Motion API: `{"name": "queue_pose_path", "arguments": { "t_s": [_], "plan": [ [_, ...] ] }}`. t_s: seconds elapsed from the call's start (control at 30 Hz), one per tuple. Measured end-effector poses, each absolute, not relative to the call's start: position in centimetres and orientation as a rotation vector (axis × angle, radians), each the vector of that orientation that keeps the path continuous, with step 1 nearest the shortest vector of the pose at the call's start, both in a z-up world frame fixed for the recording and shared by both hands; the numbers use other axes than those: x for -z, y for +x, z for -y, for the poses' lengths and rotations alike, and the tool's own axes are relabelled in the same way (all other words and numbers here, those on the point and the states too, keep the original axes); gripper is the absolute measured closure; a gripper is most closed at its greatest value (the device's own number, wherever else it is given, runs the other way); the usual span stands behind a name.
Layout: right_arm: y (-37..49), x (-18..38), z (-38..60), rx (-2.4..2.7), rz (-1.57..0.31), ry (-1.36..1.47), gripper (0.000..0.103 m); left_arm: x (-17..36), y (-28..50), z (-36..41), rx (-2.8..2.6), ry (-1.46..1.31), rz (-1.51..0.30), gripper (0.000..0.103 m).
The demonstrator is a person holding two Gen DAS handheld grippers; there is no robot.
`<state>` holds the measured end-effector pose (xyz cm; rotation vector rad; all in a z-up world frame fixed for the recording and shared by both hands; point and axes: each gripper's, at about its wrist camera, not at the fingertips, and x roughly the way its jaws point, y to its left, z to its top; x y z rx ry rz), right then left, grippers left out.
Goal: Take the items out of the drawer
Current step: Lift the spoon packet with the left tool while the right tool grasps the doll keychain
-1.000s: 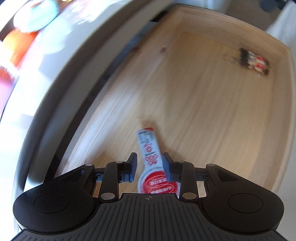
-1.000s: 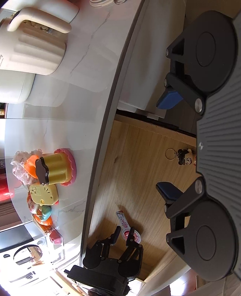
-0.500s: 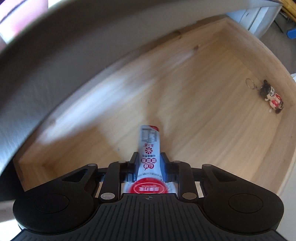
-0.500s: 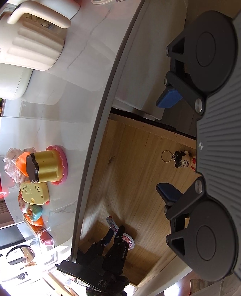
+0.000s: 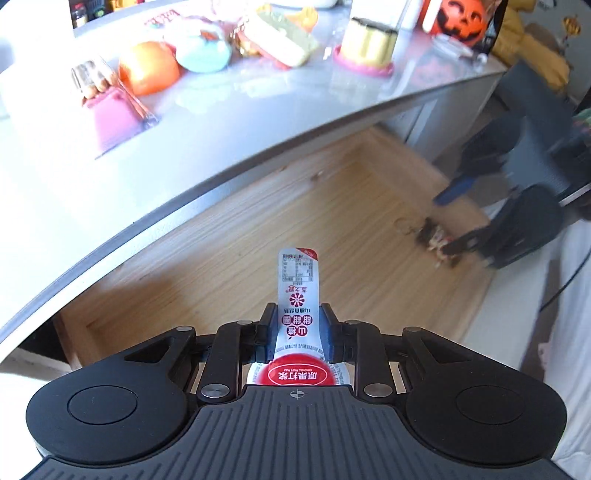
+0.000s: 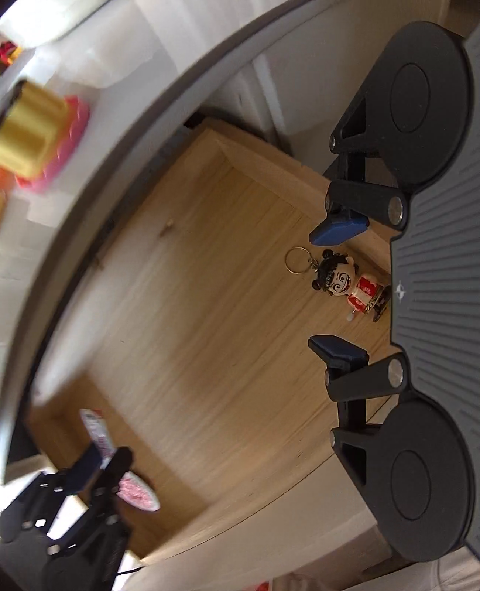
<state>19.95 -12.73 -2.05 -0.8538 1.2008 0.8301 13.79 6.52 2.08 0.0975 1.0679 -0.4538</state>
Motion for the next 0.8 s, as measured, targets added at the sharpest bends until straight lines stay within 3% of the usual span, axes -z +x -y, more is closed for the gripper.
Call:
{"name": "queue_pose_path", "arguments": {
  "t_s": [0.3, 0.33, 0.4, 0.6, 0.67, 0.7, 0.8],
  "plan": [
    [21.2, 6.3, 10.3, -0.775, -1.421, -1.038, 0.054, -1.2, 10.9, -4.9, 0.418, 0.123, -1.074, 0.076],
    [21.2, 6.5, 10.1, -0.770, -1.422, -1.052, 0.055, -1.0, 10.8, -5.0, 0.417, 0.120, -1.079, 0.076],
    [20.9, 6.7, 9.8, -0.769, -1.421, -1.088, 0.071, -0.7, 10.6, -5.5, 0.408, 0.111, -1.088, 0.076],
    [19.9, 6.1, 8.2, -0.802, -1.342, -1.145, 0.074, -0.1, 10.6, -6.0, 0.384, 0.090, -1.100, 0.076],
    [19.9, 5.3, 7.2, -0.818, -1.302, -1.116, 0.074, -0.1, 10.6, -6.1, 0.381, 0.084, -1.099, 0.076],
    [20.0, 4.8, 6.7, -0.835, -1.282, -1.084, 0.080, 0.2, 10.6, -5.9, 0.380, 0.084, -1.103, 0.076],
    [20.6, 2.9, 5.4, -0.879, -1.241, -0.978, 0.079, 0.0, 10.4, -6.5, 0.376, 0.088, -1.108, 0.076]
  ]
}}
